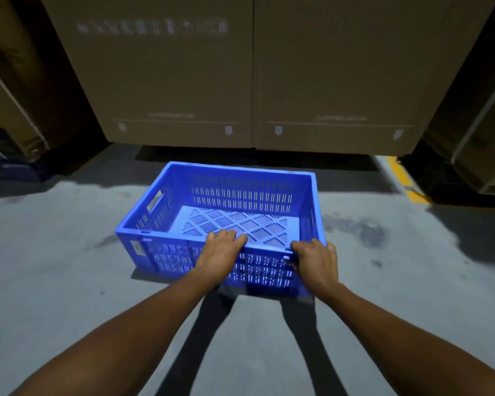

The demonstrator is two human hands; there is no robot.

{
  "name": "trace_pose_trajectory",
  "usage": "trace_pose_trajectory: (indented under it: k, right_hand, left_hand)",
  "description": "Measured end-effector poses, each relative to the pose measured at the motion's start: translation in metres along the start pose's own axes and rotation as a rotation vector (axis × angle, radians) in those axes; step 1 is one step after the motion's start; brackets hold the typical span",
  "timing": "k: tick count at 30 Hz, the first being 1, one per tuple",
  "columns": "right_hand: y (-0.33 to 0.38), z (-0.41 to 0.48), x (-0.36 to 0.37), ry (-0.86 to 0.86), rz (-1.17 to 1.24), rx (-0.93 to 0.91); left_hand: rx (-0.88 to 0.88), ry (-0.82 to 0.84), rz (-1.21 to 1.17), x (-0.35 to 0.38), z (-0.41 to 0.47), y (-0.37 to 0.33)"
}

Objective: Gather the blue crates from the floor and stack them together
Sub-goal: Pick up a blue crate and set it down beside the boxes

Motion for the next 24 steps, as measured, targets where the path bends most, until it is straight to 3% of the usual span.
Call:
trace_pose_trajectory:
  k: [3, 9, 16, 19, 24]
  right_hand:
    - [-0.003, 0.011, -0.001, 0.033, -0.033, -0.013]
    - [-0.010, 0.023, 0.005, 0.084, -0.050, 0.008]
    - [-0.010, 0.024, 0.007, 0.109, -0.087, 0.057]
    - [-0.008, 0.026, 0.011, 0.187, -0.136, 0.020]
    - [-0.001, 0.014, -0.011, 0.475, -0.024, 0.011]
  left_hand:
    - [-0.008, 0.007, 0.008, -0.002, 0.006, -0.001]
    - [-0.199, -0.036, 0.033, 0.007, 0.007, 0.011]
    - [-0.128, -0.019, -0.053, 0.009, 0.010, 0.011]
    - [-0.062, 0.066, -0.214, 0.007, 0.011, 0.012]
    - [-0.074, 0.338, -0.384, -0.019, -0.002, 0.023]
Point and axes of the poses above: each hand's wrist, its own z-axis towards the middle knuckle, its own x-axis out of the palm, y = z × x, the point moved 8 cm from there along z, towards the middle knuckle, and after that the axes turned 4 degrees about -x, right-handed, at the moved point
